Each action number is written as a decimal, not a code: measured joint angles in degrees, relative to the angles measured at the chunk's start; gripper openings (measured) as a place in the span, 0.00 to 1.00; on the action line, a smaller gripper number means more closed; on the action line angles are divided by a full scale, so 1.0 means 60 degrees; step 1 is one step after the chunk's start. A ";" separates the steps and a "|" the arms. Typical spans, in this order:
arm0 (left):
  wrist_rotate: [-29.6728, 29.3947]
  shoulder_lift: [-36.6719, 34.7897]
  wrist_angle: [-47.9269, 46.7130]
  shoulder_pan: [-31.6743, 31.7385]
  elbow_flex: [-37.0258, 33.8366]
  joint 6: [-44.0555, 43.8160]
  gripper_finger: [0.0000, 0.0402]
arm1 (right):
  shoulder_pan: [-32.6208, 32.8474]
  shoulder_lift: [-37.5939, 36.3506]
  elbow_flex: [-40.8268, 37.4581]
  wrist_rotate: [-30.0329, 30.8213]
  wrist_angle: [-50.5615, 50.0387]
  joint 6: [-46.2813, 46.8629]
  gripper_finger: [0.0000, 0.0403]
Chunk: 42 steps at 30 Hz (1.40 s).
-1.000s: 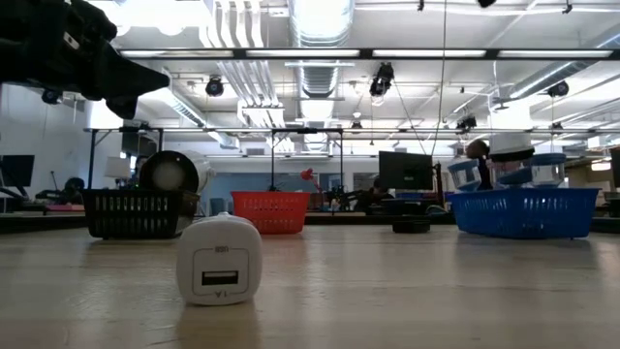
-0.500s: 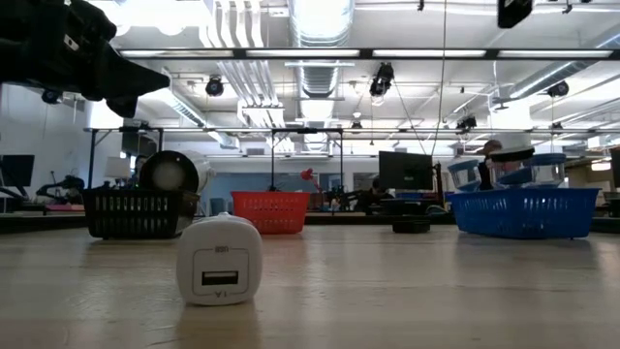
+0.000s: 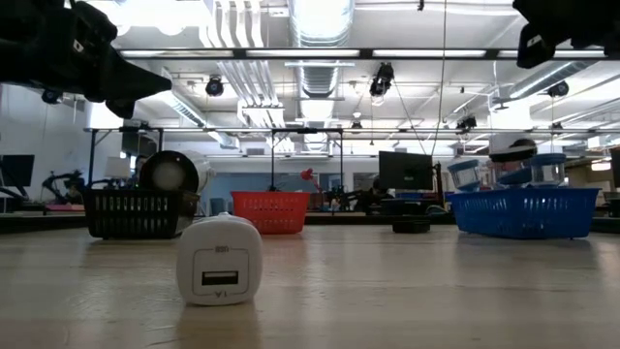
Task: Pick & Place Office items
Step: Put the black digital clock into the red bin
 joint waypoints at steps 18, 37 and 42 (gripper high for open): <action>0.0002 0.0029 -0.0018 0.0000 -0.0149 0.0070 0.03 | 0.0000 -0.0774 -0.1379 0.0244 0.0412 -0.0190 0.03; 0.0008 0.0058 -0.0004 0.0000 -0.0149 0.0182 0.03 | -0.0007 -0.0345 -0.1110 0.1988 0.0988 0.0530 0.03; 0.0013 0.0058 -0.0001 0.0000 -0.0149 0.0134 0.03 | -0.0004 0.1204 0.0559 0.2513 -0.0198 0.0728 0.03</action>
